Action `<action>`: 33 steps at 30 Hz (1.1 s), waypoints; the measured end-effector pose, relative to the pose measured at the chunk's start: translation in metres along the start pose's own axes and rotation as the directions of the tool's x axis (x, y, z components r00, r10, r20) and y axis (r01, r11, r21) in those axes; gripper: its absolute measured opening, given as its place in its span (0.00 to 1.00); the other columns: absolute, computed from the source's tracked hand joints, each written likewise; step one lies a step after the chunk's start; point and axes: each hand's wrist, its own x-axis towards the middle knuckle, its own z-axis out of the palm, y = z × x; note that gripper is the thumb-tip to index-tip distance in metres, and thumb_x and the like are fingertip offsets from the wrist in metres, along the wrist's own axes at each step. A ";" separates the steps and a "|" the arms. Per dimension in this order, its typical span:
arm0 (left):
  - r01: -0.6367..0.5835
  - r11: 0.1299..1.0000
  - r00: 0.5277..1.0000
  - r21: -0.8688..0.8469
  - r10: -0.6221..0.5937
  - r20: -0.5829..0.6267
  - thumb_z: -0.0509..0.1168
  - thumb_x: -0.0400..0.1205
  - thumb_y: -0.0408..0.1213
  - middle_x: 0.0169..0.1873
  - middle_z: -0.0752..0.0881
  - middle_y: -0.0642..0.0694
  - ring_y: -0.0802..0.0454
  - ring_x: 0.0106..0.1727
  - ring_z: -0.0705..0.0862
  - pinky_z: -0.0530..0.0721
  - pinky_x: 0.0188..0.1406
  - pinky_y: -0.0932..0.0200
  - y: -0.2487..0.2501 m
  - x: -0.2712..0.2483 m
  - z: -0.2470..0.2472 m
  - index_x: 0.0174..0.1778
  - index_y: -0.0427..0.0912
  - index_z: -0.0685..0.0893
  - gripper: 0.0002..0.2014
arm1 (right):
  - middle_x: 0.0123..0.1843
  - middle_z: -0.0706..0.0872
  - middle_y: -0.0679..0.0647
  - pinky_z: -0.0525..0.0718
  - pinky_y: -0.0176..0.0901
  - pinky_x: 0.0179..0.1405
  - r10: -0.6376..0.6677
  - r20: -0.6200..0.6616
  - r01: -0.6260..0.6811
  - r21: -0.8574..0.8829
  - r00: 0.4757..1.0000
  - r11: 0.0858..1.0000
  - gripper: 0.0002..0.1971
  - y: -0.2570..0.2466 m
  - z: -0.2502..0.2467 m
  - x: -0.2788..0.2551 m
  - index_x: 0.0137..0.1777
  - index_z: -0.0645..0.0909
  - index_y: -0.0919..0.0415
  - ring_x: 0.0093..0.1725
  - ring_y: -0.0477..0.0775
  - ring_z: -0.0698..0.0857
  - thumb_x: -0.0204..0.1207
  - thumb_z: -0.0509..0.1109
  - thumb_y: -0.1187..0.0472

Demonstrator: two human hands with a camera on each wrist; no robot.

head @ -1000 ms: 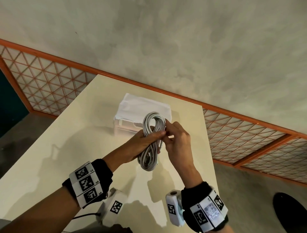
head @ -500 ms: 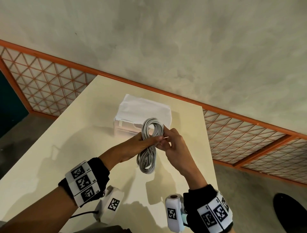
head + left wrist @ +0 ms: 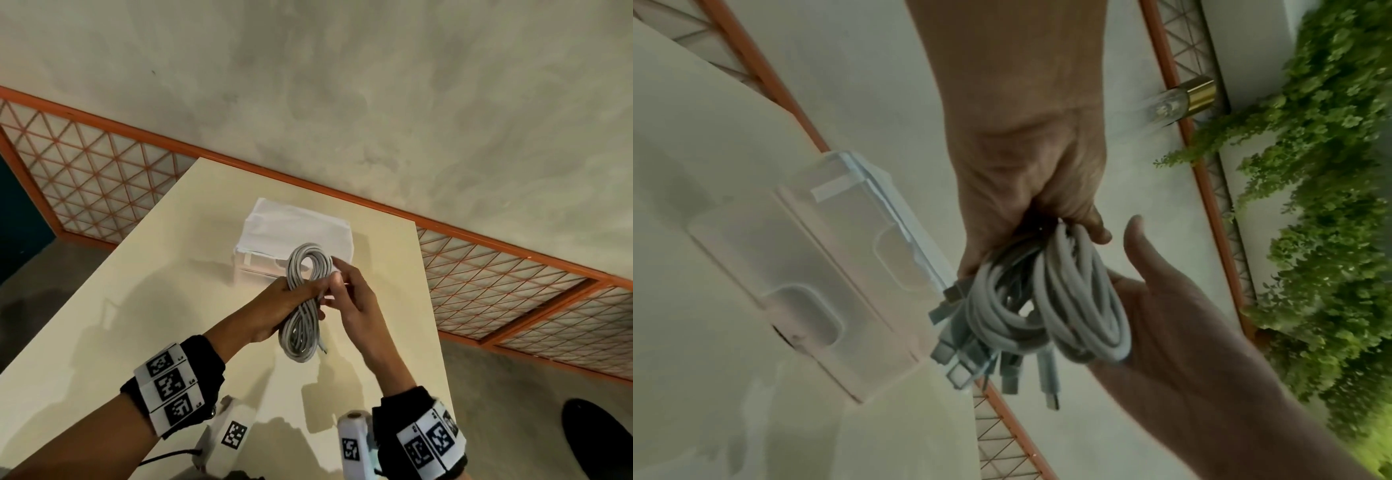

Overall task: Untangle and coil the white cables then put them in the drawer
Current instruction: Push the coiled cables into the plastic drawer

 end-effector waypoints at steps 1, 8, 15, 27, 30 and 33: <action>-0.008 1.000 1.000 -0.027 0.008 -0.009 0.64 0.80 0.44 0.31 0.87 0.49 0.55 0.34 0.86 0.84 0.33 0.63 0.001 0.001 0.001 0.43 0.44 0.87 0.09 | 0.62 0.80 0.52 0.86 0.45 0.58 0.052 -0.035 -0.050 0.042 0.998 0.998 0.31 0.002 0.005 -0.003 0.75 0.66 0.50 0.60 0.47 0.83 0.75 0.64 0.38; -0.031 0.995 0.998 -0.096 0.026 -0.056 0.69 0.75 0.43 0.32 0.86 0.42 0.48 0.37 0.86 0.86 0.40 0.60 0.005 0.004 0.002 0.34 0.39 0.85 0.11 | 0.59 0.86 0.44 0.84 0.39 0.59 0.239 0.285 -0.287 0.138 0.928 0.948 0.43 0.011 0.011 -0.001 0.76 0.64 0.52 0.59 0.41 0.86 0.62 0.81 0.54; -0.056 0.997 0.998 0.057 0.055 0.020 0.75 0.70 0.44 0.35 0.84 0.44 0.52 0.42 0.85 0.81 0.44 0.62 0.014 0.007 0.001 0.43 0.36 0.84 0.15 | 0.42 0.89 0.54 0.85 0.44 0.51 0.286 0.421 -0.278 -0.082 0.861 0.957 0.10 0.001 0.004 0.009 0.48 0.85 0.64 0.44 0.49 0.88 0.67 0.76 0.61; -0.108 0.985 0.989 0.135 0.120 -0.082 0.70 0.77 0.38 0.35 0.82 0.45 0.57 0.41 0.83 0.78 0.49 0.62 0.009 0.009 0.009 0.41 0.41 0.84 0.04 | 0.26 0.76 0.51 0.74 0.42 0.31 0.332 0.195 -0.304 -0.162 0.923 0.939 0.14 0.002 0.019 0.003 0.29 0.72 0.58 0.27 0.50 0.76 0.66 0.76 0.64; -0.103 0.987 0.986 0.121 0.118 -0.120 0.72 0.74 0.43 0.35 0.82 0.46 0.54 0.42 0.82 0.76 0.52 0.56 0.004 0.009 0.014 0.37 0.46 0.84 0.06 | 0.29 0.76 0.53 0.71 0.45 0.32 0.259 -0.020 -0.241 -0.438 0.966 0.866 0.12 0.014 0.022 0.005 0.31 0.70 0.60 0.31 0.58 0.78 0.65 0.72 0.60; -0.101 0.987 0.981 0.126 0.119 -0.151 0.71 0.73 0.45 0.35 0.82 0.46 0.53 0.43 0.82 0.77 0.53 0.54 0.001 0.011 0.018 0.37 0.47 0.83 0.07 | 0.32 0.78 0.56 0.70 0.45 0.33 0.243 -0.038 -0.225 -0.537 0.969 0.813 0.13 0.022 0.022 0.005 0.36 0.72 0.62 0.35 0.61 0.80 0.62 0.68 0.52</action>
